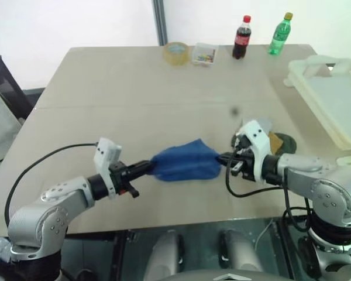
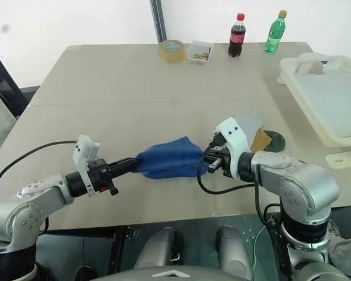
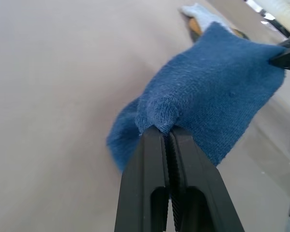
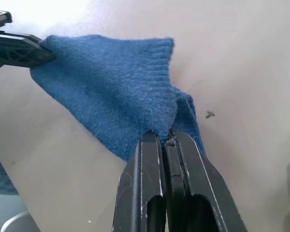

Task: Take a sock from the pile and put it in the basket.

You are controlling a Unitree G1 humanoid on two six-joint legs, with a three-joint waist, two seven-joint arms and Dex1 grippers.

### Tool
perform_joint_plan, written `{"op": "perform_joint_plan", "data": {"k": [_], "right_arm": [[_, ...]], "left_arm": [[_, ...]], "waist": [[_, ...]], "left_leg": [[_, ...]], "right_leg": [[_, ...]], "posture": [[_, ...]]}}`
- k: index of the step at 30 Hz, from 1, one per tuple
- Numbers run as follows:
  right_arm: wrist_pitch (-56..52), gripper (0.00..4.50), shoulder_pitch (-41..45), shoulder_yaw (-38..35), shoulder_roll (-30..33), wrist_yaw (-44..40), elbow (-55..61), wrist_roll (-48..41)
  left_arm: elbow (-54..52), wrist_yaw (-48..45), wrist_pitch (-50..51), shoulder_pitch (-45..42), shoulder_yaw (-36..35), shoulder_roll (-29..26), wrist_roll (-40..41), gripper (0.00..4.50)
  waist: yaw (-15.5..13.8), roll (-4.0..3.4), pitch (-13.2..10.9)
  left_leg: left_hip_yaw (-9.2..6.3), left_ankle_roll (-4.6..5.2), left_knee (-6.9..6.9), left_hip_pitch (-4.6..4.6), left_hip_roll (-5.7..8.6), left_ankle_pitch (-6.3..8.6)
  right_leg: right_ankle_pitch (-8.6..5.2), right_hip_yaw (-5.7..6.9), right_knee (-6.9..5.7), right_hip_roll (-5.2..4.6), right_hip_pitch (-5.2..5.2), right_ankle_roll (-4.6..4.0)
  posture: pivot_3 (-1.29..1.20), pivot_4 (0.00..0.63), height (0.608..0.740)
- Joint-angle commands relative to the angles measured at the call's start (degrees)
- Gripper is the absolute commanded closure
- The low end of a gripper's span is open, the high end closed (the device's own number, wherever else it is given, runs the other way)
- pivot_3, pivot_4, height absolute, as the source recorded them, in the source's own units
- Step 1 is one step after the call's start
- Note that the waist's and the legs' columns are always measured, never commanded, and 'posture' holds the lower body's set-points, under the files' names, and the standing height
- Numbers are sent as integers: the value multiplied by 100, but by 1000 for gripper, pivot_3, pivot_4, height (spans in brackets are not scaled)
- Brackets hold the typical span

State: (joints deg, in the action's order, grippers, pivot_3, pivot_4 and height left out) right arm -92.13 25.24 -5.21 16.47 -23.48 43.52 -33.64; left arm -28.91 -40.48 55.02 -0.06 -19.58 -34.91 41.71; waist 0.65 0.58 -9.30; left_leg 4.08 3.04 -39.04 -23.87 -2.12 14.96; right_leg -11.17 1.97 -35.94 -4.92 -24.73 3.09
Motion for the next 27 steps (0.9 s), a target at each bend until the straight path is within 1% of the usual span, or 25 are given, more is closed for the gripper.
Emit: {"op": "perform_joint_plan", "data": {"k": [1, 5, 9, 21, 27], "right_arm": [[-37, 4500, -173, -208, -25, 233, 292, -221], [-37, 4500, -423, -49, -47, 468, 301, -264], [-37, 4500, -574, 7, -56, 659, 302, -268], [4, 4500, -490, 320, -219, 924, 97, -76], [135, 4500, -494, 444, -220, 1008, 19, 97]], "left_arm": [[-176, 99, -325, 25, 161, 34, -69, 4427], [-72, 160, -561, 106, 506, 89, -222, 4427], [-141, 152, -550, 197, 584, 49, -113, 4427], [-48, 181, -685, 241, 724, -42, -202, 4427], [161, 93, -797, 118, 1008, -113, -389, 4427]], "waist": [[4, 1, 1], [9, 1, 0], [18, 0, 0], [13, 0, 0], [11, 0, 0]], "left_leg": [[1, 0, 0, 0, 0, 0], [1, 0, 0, -1, 2, 0], [2, 1, 0, -1, 0, 0], [1, 1, 0, -1, -1, 1], [1, 1, 0, -1, -1, 1]], "right_leg": [[0, 0, 1, 0, 0, 0], [0, -1, 1, 1, 0, 0], [0, -1, 1, 1, -1, 0], [-1, -1, 3, 1, -2, 0], [-1, -1, 3, 1, -2, 0]], "posture": [[0, 150, 740], [0, 150, 740], [0, 150, 740], [0, 150, 740], [0, 150, 740]]}}
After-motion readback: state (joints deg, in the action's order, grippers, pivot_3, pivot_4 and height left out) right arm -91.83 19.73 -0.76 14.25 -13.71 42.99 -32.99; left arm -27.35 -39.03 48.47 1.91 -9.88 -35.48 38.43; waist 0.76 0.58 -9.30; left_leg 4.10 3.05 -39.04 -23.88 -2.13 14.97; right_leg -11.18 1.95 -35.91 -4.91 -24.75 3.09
